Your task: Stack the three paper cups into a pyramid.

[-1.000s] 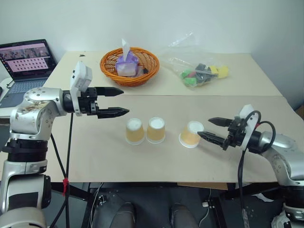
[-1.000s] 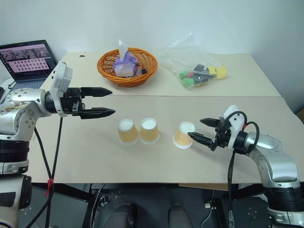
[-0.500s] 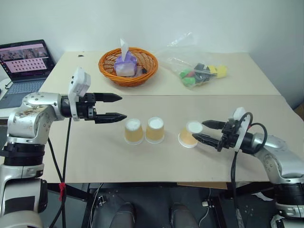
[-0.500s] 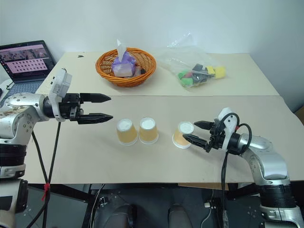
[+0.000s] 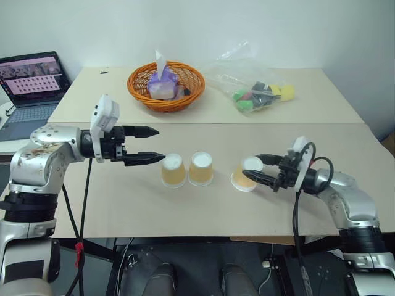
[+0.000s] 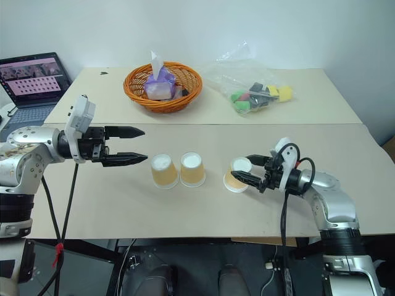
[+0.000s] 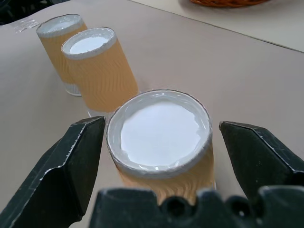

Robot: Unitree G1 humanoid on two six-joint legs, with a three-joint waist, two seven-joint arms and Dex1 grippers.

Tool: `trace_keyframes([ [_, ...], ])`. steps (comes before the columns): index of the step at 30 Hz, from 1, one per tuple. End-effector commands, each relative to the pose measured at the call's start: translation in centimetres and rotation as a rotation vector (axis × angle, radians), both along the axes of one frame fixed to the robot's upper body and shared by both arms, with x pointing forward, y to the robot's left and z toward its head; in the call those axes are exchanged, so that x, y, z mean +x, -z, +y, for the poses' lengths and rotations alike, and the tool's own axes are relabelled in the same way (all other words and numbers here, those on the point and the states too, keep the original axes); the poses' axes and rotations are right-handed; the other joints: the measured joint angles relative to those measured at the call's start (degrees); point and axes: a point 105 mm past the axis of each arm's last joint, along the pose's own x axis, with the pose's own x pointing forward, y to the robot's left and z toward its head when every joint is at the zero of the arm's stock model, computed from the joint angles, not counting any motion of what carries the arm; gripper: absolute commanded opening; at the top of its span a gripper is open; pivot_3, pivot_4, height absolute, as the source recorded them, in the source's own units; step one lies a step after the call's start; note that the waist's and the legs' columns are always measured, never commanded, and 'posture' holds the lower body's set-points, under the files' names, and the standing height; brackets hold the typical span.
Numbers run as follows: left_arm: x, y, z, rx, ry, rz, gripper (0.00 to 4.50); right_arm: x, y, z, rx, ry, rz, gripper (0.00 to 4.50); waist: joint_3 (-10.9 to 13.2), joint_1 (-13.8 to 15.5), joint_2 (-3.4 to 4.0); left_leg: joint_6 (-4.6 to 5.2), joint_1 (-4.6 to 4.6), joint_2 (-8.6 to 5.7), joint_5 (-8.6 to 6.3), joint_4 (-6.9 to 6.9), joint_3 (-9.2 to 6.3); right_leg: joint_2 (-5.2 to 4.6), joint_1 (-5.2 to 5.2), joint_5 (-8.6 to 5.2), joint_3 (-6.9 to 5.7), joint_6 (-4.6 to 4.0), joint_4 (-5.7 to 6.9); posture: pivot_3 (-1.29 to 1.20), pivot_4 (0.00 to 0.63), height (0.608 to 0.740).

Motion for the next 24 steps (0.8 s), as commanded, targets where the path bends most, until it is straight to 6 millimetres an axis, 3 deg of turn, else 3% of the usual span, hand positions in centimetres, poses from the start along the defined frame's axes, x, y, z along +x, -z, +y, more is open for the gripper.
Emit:
trace_keyframes([
  [1,-0.6,-1.3,0.3,-0.011,-0.006,-0.067,4.45,0.4,-1.1,0.3,0.000,-0.014,-0.058,4.50,0.00,0.00,0.00,0.00,0.00,0.00,0.00,0.00,0.00,0.00,0.00,0.00,0.00,0.00,0.00,0.00,0.150,0.740],
  [19,-1.1,0.4,-0.2,-0.055,-0.015,-0.077,4.45,0.8,-1.1,-0.1,0.010,-0.018,-0.034,4.50,0.00,0.01,0.00,0.00,0.00,0.00,0.00,0.00,0.00,-0.01,0.00,0.00,0.00,0.00,0.00,0.00,0.150,0.740],
  [24,-1.2,0.4,-0.2,-0.054,-0.018,-0.077,4.50,0.9,-1.3,0.1,0.019,-0.022,-0.043,3.10,0.00,0.00,0.00,0.00,0.00,0.00,0.00,0.00,0.00,-0.01,0.00,0.00,0.00,0.00,0.00,0.00,0.150,0.740],
])
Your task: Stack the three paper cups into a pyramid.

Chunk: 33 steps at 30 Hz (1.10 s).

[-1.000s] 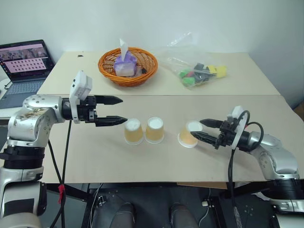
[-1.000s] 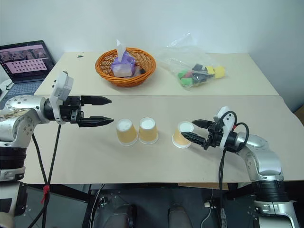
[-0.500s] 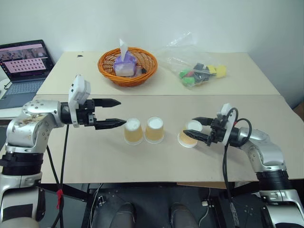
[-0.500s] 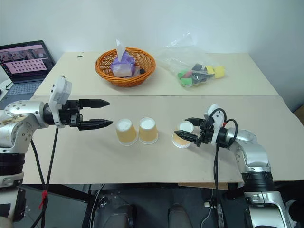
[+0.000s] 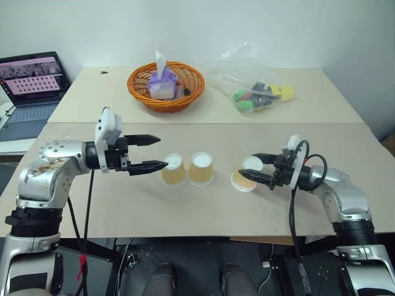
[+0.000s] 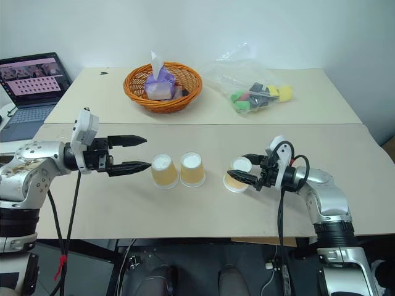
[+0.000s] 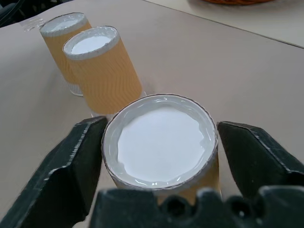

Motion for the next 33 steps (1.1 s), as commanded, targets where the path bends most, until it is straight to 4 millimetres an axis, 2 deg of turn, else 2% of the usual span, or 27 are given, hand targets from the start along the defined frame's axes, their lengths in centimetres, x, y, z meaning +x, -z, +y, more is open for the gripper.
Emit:
trace_keyframes([
  [1,-0.5,-1.4,0.1,-0.016,0.010,-0.065,4.50,0.3,-1.8,0.3,0.013,-0.011,-0.071,2.90,0.00,-0.03,0.00,0.00,0.00,0.00,0.00,0.00,0.00,0.00,0.00,0.00,0.00,0.00,0.01,0.00,0.150,0.740],
  [4,-0.8,-1.0,0.2,-0.010,0.010,-0.052,4.50,0.2,-2.3,0.7,-0.001,-0.023,-0.099,2.89,0.00,-0.04,0.00,0.00,0.00,0.00,0.00,0.00,0.00,0.00,0.00,0.00,0.00,0.00,0.00,0.00,0.150,0.740],
  [8,-1.1,-0.6,0.1,-0.005,0.013,-0.033,4.50,0.2,-4.7,1.5,-0.022,-0.047,-0.183,2.89,0.01,-0.05,0.02,0.00,0.00,0.00,0.00,0.00,0.00,0.00,-0.01,0.00,0.00,0.00,0.00,0.00,0.150,0.740],
  [12,-1.2,-0.2,0.1,-0.004,0.011,-0.021,4.50,-0.1,-9.3,2.9,-0.061,-0.128,-0.309,2.89,0.04,-0.08,0.07,0.00,0.00,0.01,0.00,-0.01,0.00,0.00,-0.02,0.00,0.01,0.00,0.01,0.00,0.150,0.740],
  [15,-1.1,0.0,0.1,-0.001,0.006,-0.030,4.50,-0.6,-13.2,4.9,-0.092,-0.257,-0.396,2.89,0.10,-0.18,0.16,0.00,0.00,0.01,0.00,-0.02,0.01,0.00,-0.05,0.00,0.02,0.00,0.01,0.00,0.150,0.740],
  [20,-0.7,0.0,-0.3,-0.011,0.000,-0.061,4.50,-1.1,-16.0,8.6,-0.110,-0.485,-0.354,2.89,0.11,-0.15,0.17,0.00,0.02,0.04,0.00,-0.10,0.01,0.02,-0.07,0.00,0.01,0.00,-0.02,0.00,0.150,0.740],
  [24,-0.5,0.1,-0.4,-0.015,0.000,-0.071,4.50,0.0,-16.0,11.7,-0.121,-0.569,-0.228,2.89,0.11,-0.17,0.17,0.00,0.03,0.04,0.00,-0.09,0.03,0.02,-0.09,0.01,0.01,-0.02,0.03,0.00,0.150,0.740],
  [28,-0.6,0.3,-0.3,-0.018,-0.009,-0.074,4.50,0.9,-14.4,14.3,-0.148,-0.613,-0.166,2.89,0.11,-0.19,0.18,0.00,0.03,0.02,0.00,-0.13,0.02,0.00,-0.13,0.01,0.01,-0.02,0.04,0.00,0.150,0.740],
  [33,-0.8,0.2,-0.1,-0.016,-0.019,-0.077,4.50,1.5,-13.3,15.4,-0.159,-0.641,-0.113,2.89,0.13,-0.01,0.20,-0.02,0.01,0.00,0.01,-0.13,0.02,-0.01,-0.16,0.01,0.01,-0.02,0.06,0.00,0.150,0.740],
])
